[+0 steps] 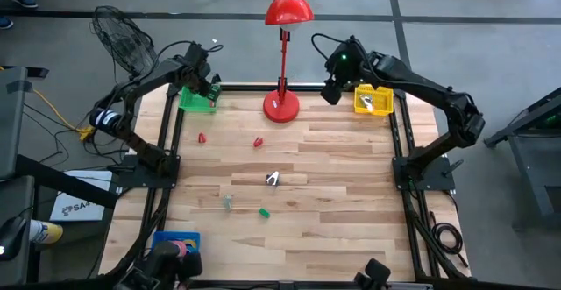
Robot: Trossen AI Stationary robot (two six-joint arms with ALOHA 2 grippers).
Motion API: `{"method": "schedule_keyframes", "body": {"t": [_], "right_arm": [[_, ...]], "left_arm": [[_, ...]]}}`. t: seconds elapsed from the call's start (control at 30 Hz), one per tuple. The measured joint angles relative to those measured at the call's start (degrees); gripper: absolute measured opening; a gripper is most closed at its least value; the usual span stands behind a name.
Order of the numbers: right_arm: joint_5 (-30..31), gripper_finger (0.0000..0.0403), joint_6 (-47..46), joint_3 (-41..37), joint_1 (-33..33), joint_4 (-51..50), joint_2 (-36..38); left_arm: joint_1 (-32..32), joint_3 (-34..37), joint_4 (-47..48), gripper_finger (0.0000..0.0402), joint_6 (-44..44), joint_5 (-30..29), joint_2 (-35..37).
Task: Pick and place Stapler, Stapler remover, tape
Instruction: Put the yellow stapler into the green basket, then put the left red stapler into the green basket
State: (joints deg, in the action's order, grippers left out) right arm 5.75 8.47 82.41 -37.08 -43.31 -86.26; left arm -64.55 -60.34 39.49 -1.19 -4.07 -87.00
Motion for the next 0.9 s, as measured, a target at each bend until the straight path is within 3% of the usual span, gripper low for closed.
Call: {"method": "schedule_keyframes", "body": {"t": [0.2,0.6,0.9], "right_arm": [[-2.6,0.0177,3.1,0.0,-2.3,0.0,0.0],[-8.3,0.0175,5.7,0.0,-5.9,0.8,0.0],[-10.0,0.0174,6.2,0.0,-6.6,1.2,0.0]], "left_arm": [[0.1,0.0,0.8,0.0081,2.9,0.6,-0.4],[0.1,0.0,1.6,0.0144,4.5,2.5,-0.4],[0.1,0.0,2.0,0.0151,4.0,5.1,2.2]]}}
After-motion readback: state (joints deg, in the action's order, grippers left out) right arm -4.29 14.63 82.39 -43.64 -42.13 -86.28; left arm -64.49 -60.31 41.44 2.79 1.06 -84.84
